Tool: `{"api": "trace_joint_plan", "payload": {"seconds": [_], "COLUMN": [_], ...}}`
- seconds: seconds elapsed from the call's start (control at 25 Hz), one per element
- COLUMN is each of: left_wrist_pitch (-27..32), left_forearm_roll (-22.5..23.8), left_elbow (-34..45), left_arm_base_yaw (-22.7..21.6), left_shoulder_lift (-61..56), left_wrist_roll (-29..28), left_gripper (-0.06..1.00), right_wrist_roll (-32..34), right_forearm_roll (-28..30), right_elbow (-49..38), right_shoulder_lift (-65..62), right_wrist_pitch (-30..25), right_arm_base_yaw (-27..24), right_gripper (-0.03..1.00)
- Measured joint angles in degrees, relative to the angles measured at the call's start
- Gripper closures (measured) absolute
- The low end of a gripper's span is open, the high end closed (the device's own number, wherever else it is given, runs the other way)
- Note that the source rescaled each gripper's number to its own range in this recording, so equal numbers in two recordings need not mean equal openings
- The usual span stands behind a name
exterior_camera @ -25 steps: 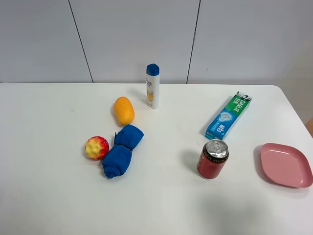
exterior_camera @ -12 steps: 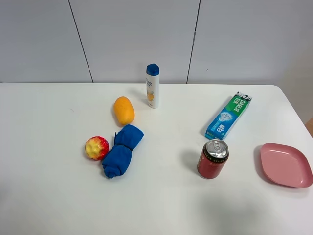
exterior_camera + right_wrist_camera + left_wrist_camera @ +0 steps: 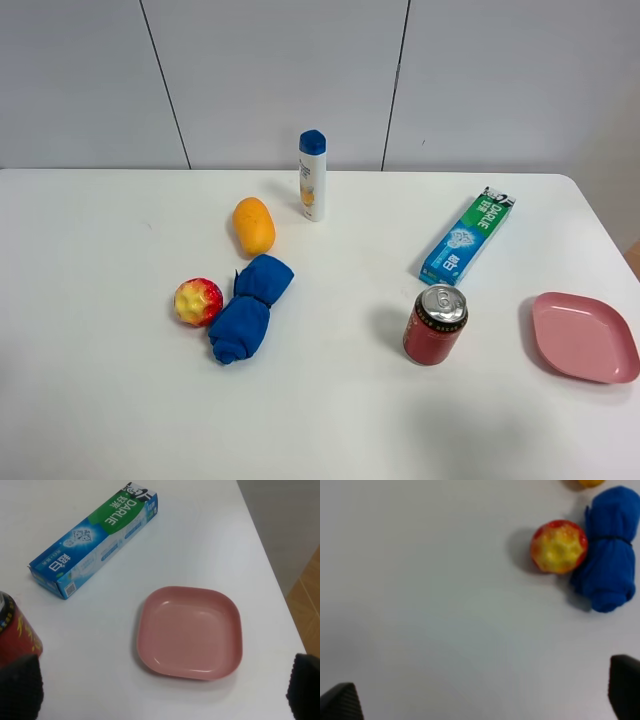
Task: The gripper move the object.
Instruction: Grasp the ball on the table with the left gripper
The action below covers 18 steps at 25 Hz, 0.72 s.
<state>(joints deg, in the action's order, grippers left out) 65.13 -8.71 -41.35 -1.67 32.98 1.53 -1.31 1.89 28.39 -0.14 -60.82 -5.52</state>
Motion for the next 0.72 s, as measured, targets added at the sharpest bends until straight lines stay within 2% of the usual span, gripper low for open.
{"api": "trace_joint_plan", "payload": {"seconds": [0.2,0.4,0.56,0.72], "left_wrist_pitch": [-0.2,-3.9,-9.6,-14.7], "left_forearm_roll": [-5.7,-6.1,-6.3,-6.4], "left_elbow": [0.0,0.0,0.0,0.0], "left_arm_base_yaw": [0.0,2.3,6.2,7.3], "left_shoulder_lift": [10.3,19.5,26.4,33.5], "left_wrist_roll": [1.9,2.6,2.6,2.6], "left_gripper": [-0.06,-0.06,-0.06,-0.06], "right_wrist_roll": [0.0,0.0,0.0,0.0], "right_forearm_roll": [0.0,0.0,0.0,0.0], "right_elbow": [0.0,0.0,0.0,0.0], "right_shoulder_lift": [0.0,0.0,0.0,0.0], "right_wrist_pitch": [0.0,0.0,0.0,0.0], "right_arm_base_yaw": [0.0,0.0,0.0,0.0], "right_gripper": [-0.03,-0.03,-0.03,-0.03]}}
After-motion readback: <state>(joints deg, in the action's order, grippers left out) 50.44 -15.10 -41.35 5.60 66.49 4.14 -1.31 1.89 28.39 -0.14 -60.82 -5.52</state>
